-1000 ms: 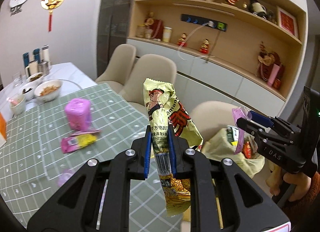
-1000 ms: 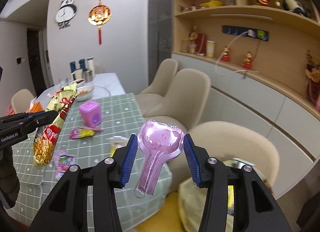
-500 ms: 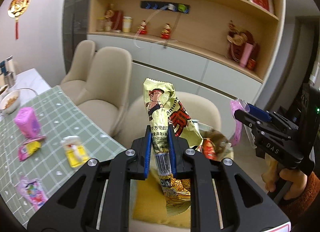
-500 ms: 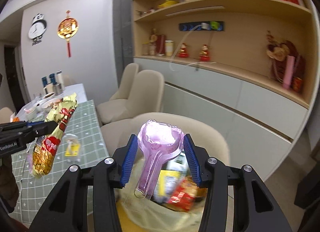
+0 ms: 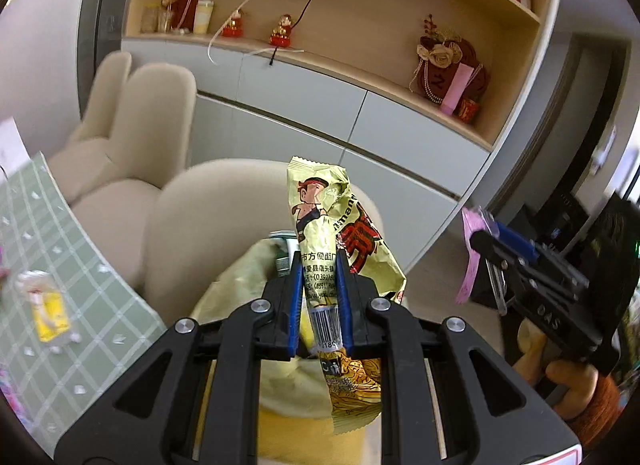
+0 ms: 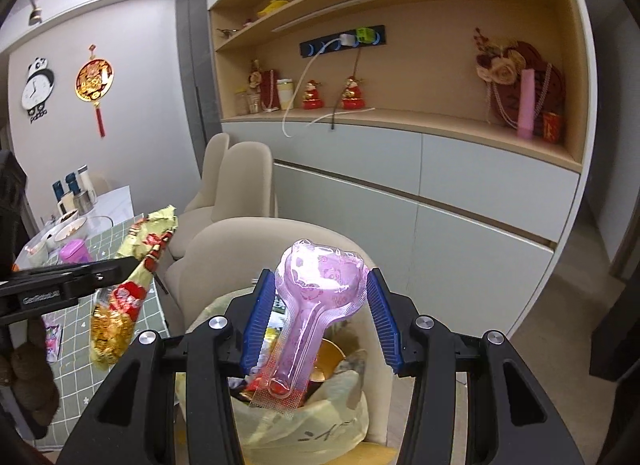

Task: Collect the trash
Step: 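Carry the yellow wrapper and pink spoon toy over the yellow trash bag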

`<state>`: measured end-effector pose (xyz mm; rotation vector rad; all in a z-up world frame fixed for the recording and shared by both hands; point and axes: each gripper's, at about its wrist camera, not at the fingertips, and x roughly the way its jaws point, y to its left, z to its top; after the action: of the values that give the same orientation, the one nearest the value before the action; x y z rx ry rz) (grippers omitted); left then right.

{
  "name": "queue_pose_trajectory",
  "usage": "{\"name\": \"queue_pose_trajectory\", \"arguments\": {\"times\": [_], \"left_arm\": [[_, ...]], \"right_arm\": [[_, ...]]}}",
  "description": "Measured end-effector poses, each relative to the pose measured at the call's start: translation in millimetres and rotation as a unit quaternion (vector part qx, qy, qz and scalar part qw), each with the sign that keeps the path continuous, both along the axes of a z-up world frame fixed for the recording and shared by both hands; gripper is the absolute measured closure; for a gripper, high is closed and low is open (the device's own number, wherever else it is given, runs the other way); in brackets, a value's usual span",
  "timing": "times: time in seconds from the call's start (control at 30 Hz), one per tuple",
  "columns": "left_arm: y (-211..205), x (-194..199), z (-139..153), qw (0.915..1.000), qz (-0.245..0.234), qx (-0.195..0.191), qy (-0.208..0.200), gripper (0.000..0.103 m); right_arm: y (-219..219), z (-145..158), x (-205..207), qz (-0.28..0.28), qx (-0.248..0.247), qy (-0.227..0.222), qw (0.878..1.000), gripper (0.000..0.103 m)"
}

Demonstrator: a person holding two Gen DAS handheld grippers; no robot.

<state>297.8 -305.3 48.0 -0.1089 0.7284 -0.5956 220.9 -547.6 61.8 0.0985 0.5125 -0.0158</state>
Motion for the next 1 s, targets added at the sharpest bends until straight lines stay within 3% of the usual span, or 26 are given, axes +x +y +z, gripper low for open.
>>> {"name": "queue_pose_trajectory", "arguments": {"times": [0.17, 0.33, 0.53, 0.73, 1.0], "left_arm": [[-16, 16, -22, 0.9998, -0.009, -0.013, 0.014, 0.089], [-36, 32, -40, 0.9997, -0.015, -0.002, 0.021, 0.089], [-59, 51, -70, 0.9977, -0.011, 0.056, 0.037, 0.089], [-70, 57, -112, 0.9874, -0.032, 0.106, 0.113, 0.088], [-91, 57, -132, 0.9752, -0.069, 0.165, 0.131, 0.088]], "right_arm": [[-12, -7, 3, -0.008, 0.003, 0.001, 1.000, 0.058], [-21, -13, 9, -0.015, 0.010, 0.004, 1.000, 0.058], [-25, -20, 15, -0.017, 0.011, 0.010, 1.000, 0.058], [-25, -26, 20, -0.016, 0.012, 0.018, 1.000, 0.058], [-19, -35, 25, -0.014, 0.013, 0.033, 0.999, 0.058]]}}
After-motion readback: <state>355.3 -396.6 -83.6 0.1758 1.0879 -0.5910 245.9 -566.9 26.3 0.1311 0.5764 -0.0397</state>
